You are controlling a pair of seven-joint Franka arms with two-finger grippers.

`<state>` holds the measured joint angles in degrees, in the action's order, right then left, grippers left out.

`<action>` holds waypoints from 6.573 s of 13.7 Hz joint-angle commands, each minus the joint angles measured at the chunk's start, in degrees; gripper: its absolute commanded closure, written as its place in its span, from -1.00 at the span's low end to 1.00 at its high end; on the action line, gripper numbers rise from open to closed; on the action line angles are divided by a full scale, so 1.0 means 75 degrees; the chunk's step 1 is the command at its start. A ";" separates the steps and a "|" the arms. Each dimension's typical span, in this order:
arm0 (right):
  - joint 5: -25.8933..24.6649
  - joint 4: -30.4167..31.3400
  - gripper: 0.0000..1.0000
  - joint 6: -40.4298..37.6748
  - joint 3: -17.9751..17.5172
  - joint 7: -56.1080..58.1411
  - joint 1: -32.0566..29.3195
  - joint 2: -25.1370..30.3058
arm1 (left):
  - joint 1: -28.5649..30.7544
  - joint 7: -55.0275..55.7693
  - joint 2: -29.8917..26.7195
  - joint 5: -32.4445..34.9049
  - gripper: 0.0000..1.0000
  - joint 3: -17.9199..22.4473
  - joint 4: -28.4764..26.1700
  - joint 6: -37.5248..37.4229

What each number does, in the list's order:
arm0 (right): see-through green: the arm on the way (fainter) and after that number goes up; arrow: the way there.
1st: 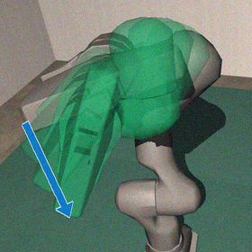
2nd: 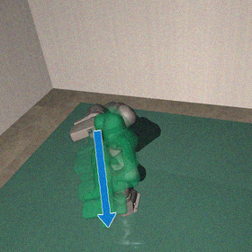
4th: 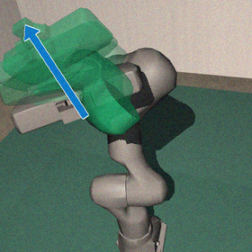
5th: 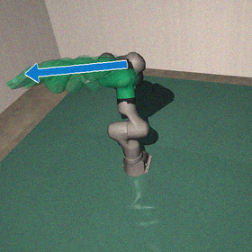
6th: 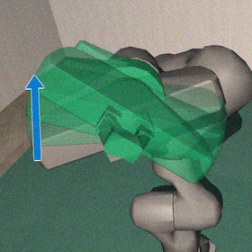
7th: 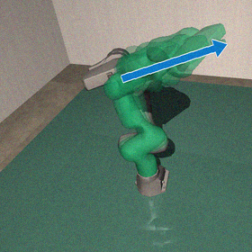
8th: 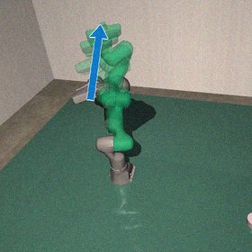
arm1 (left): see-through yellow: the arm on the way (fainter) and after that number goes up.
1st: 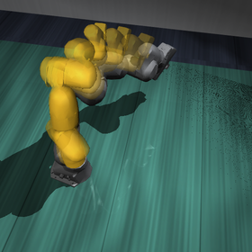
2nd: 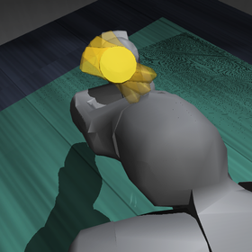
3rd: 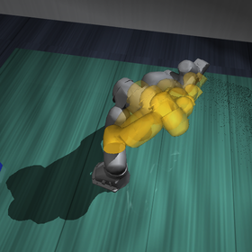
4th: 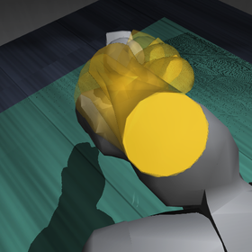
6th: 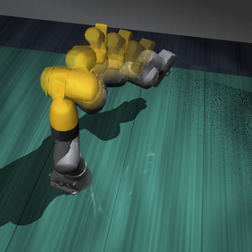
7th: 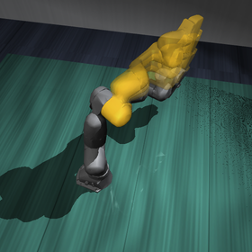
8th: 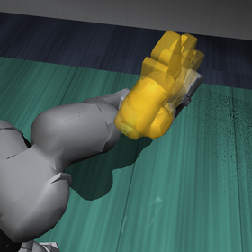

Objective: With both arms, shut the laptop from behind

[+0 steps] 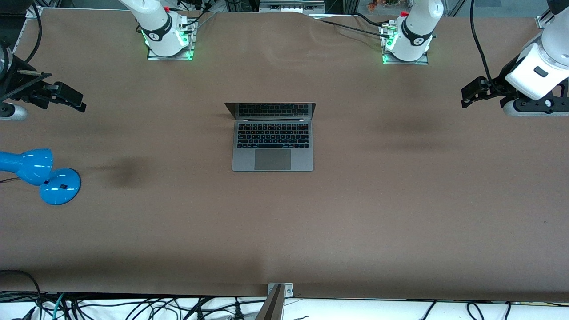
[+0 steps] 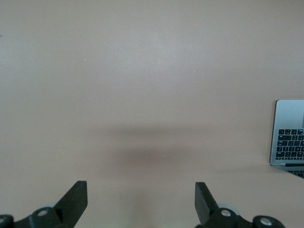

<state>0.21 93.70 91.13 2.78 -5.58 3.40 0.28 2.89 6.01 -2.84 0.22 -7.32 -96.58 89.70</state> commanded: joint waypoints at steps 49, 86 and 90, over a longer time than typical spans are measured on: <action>0.0159 -0.0001 -1.00 -0.0746 -0.0066 0.0111 0.0377 -0.0072 | -0.1426 0.6276 0.1995 -0.0439 -1.00 -0.3547 0.1276 -0.0300; 0.0489 0.2683 1.00 0.1830 -0.3277 -0.3850 0.2325 -0.1385 | -0.2096 0.7039 0.5042 -0.1893 1.00 -0.3313 0.1182 0.0778; 0.0149 0.2028 1.00 0.1983 -0.3265 -0.3850 0.2114 -0.1887 | -0.2108 0.7039 0.5195 -0.1764 1.00 -0.3231 0.1194 0.1025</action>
<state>3.25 112.46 106.10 -21.33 -34.78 20.11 -11.26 -12.59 59.25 34.75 -14.74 -31.59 -88.86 96.96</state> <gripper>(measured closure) 0.991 0.991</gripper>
